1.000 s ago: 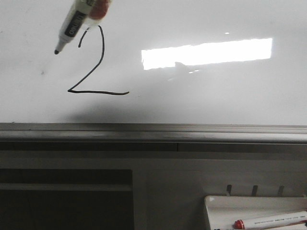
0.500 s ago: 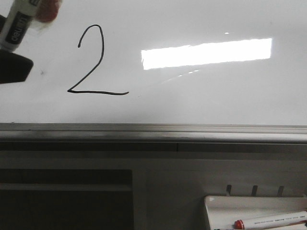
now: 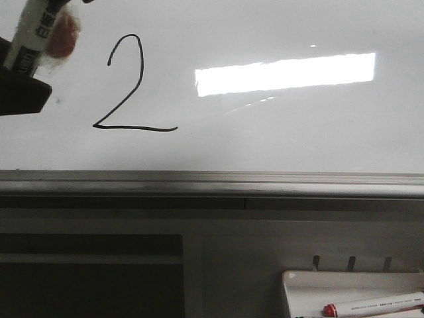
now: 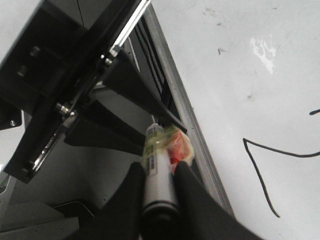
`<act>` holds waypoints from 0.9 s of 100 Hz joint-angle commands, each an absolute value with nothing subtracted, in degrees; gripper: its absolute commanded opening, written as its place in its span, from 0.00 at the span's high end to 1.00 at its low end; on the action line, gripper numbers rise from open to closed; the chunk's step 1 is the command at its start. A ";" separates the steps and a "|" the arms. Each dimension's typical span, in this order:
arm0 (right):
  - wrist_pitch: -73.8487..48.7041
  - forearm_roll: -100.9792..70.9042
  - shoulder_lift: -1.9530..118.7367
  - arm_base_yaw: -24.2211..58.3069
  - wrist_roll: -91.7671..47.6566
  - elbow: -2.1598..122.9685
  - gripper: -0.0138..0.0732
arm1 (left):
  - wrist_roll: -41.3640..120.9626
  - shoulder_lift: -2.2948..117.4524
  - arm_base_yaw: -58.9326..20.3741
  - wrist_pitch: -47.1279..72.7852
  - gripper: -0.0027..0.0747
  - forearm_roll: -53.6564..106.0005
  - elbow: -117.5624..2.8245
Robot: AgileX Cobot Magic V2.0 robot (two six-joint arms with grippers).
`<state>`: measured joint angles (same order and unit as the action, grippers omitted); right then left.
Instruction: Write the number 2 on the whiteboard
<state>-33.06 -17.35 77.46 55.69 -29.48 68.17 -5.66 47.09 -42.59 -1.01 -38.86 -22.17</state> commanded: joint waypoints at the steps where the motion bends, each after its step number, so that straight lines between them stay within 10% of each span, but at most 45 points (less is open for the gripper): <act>1: -30.09 -18.17 76.34 55.79 -29.94 70.05 0.90 | -6.01 47.06 -42.91 -4.68 0.86 -38.53 -23.84; 34: -28.21 -18.17 76.39 55.79 -29.83 70.05 0.86 | -6.01 47.06 -42.91 -4.68 0.99 -38.53 -23.84; 61: -24.38 -17.60 76.29 52.73 -29.83 70.05 0.27 | -6.01 47.40 -41.56 -3.14 0.99 -26.62 -23.84; 90: -24.42 -17.60 73.52 46.28 -28.16 70.05 0.29 | -6.01 55.25 -29.71 -10.84 0.99 4.39 -23.96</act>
